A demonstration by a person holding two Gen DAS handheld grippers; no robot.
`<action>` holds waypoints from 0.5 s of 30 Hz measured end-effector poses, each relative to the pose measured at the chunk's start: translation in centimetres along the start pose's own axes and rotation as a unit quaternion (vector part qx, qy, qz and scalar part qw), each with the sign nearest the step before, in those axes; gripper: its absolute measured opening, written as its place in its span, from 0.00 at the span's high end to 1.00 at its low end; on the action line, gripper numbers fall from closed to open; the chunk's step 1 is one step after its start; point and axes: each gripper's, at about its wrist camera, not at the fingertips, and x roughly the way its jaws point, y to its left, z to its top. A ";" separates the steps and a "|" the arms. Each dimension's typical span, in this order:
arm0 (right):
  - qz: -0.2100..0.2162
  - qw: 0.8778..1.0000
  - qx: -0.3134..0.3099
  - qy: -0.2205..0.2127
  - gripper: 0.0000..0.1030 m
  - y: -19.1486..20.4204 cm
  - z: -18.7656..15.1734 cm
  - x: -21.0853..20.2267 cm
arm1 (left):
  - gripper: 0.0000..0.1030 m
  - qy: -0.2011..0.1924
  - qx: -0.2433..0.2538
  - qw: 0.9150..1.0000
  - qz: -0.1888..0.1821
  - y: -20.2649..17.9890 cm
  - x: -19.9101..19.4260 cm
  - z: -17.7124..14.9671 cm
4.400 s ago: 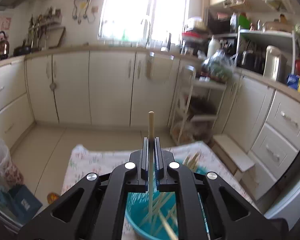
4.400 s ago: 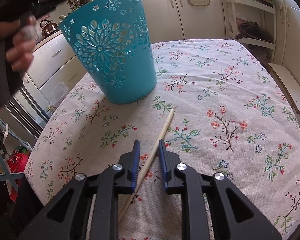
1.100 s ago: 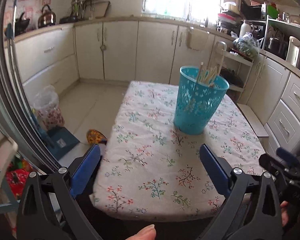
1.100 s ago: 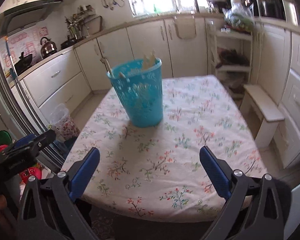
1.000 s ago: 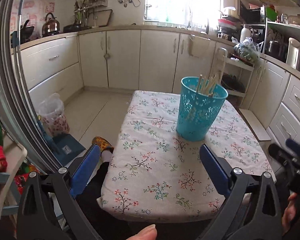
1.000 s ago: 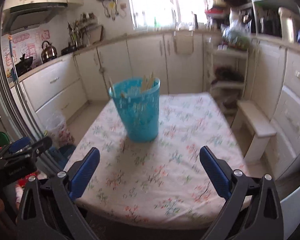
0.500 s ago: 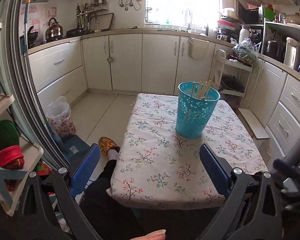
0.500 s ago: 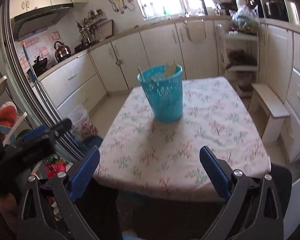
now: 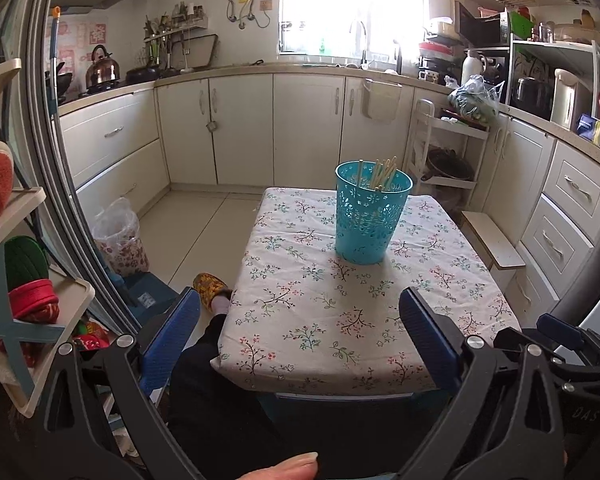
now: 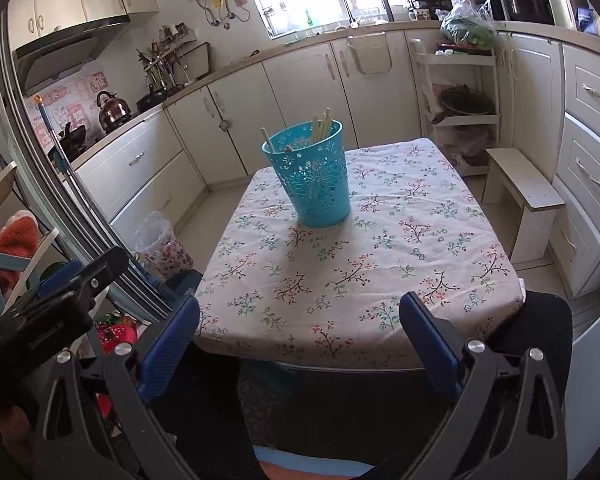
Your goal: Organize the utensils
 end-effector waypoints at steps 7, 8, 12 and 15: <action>-0.005 1.000 -0.015 -0.027 0.07 1.0 -0.4 -1.7 | 0.07 -0.002 -0.006 1.000 -0.002 0.1 -0.8 -0.4; -0.007 0.999 -0.017 -0.034 0.07 1.1 -0.4 -1.9 | 0.07 -0.004 -0.006 1.000 -0.002 0.1 -1.0 -0.4; -0.010 0.998 -0.026 -0.057 0.07 1.3 -0.5 -2.8 | 0.07 -0.007 -0.009 1.000 0.000 0.3 -1.4 -0.5; -0.010 0.997 -0.033 -0.067 0.07 1.5 -0.5 -3.0 | 0.07 -0.009 -0.012 1.000 0.001 0.5 -1.6 -0.6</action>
